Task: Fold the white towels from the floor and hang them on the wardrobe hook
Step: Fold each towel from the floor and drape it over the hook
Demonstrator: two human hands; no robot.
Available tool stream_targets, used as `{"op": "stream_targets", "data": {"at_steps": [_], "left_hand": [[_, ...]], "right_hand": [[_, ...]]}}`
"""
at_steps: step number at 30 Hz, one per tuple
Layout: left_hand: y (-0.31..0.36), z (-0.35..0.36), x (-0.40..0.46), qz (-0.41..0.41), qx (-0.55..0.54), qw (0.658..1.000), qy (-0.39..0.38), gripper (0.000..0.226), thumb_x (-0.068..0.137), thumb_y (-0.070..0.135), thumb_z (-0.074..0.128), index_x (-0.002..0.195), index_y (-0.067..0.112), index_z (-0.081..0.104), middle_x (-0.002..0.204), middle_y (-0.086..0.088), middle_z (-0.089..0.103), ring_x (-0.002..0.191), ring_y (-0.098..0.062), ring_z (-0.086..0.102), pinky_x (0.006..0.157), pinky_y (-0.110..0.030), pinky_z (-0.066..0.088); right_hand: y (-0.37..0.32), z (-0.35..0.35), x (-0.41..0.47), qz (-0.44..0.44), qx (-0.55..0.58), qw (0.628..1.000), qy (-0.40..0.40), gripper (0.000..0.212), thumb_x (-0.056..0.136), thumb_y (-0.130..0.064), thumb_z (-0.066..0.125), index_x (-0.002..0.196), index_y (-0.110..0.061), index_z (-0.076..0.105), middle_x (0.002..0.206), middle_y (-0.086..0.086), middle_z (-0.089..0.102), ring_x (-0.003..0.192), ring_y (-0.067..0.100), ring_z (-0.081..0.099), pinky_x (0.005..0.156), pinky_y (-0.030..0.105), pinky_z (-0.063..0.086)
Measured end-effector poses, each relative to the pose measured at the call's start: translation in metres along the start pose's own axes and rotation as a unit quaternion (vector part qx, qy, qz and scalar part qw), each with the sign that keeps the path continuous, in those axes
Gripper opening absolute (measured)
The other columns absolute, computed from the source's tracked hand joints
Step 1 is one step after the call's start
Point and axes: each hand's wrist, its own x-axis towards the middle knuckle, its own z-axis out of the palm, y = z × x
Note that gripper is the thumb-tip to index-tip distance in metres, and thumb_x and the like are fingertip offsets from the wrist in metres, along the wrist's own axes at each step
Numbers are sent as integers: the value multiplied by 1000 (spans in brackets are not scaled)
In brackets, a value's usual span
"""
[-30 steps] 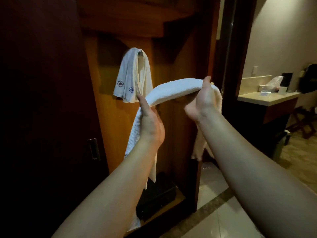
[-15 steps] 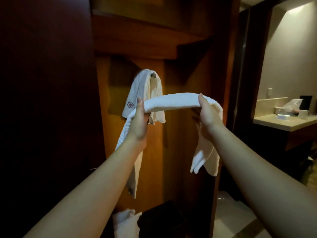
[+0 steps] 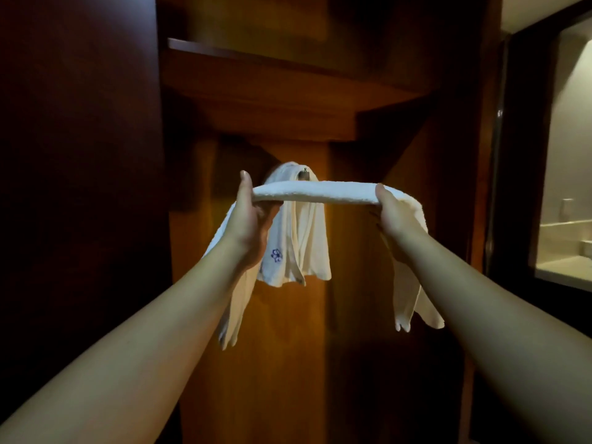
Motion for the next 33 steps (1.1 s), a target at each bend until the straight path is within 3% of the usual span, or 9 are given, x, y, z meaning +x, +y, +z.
{"op": "stream_targets", "data": {"at_steps": [4,7,10,13,16,23,29,31,33], "left_hand": [[-11,2,52,28,25,999,-8,76,98,72,18,103,29,80,123,0,72,128,-11,57,122,-41,22],[-15,-1,98,6,49,999,-6,88,96,75,16,141,11,55,144,-10,57,141,-18,45,125,-45,16],[-22,-7,136,10,103,994,-16,91,95,75,11,146,9,48,148,-10,53,142,-17,43,123,-40,22],[-29,-12,163,27,116,993,-20,77,99,70,9,120,18,62,113,9,75,110,0,66,84,-11,50],[-33,-20,190,30,131,991,-12,71,101,67,8,112,21,62,97,18,77,95,8,68,67,-4,50],[-46,-46,246,39,169,985,22,77,98,72,13,126,20,62,117,6,72,112,-2,63,92,-17,43],[-55,-63,290,40,162,985,35,71,101,66,12,110,22,67,105,14,74,109,3,58,100,-22,33],[-61,-71,302,30,167,985,28,78,101,66,11,122,15,66,122,4,71,124,-5,55,110,-27,30],[-65,-79,311,17,179,983,28,85,101,66,9,139,6,54,149,-10,51,143,-15,39,119,-30,19]], "right_hand": [[3,13,64,-33,32,997,-63,56,89,-70,55,124,-26,63,134,3,63,129,23,57,119,44,35],[1,21,115,-47,69,984,-155,82,93,-71,50,154,-17,40,152,8,51,141,23,46,122,41,27],[-3,28,161,-45,89,965,-241,89,95,-72,39,159,-13,28,159,11,40,148,22,37,125,39,19],[-3,41,201,-52,88,948,-300,90,96,-75,25,161,-13,22,164,11,31,152,21,28,128,42,10],[-2,58,232,-59,67,940,-329,94,93,-79,17,163,-16,13,168,10,21,154,20,21,127,41,5],[0,104,294,-51,58,930,-360,97,92,-83,14,163,-17,7,169,8,15,156,20,16,127,43,5],[7,141,341,-30,43,931,-361,106,86,-88,10,163,-14,14,169,10,14,156,21,14,128,45,5],[11,151,355,-19,33,930,-365,110,84,-90,10,162,-13,21,168,10,21,155,22,19,128,47,8],[16,157,366,-13,32,929,-369,112,82,-92,11,161,-13,24,166,12,27,154,24,23,127,48,11]]}}
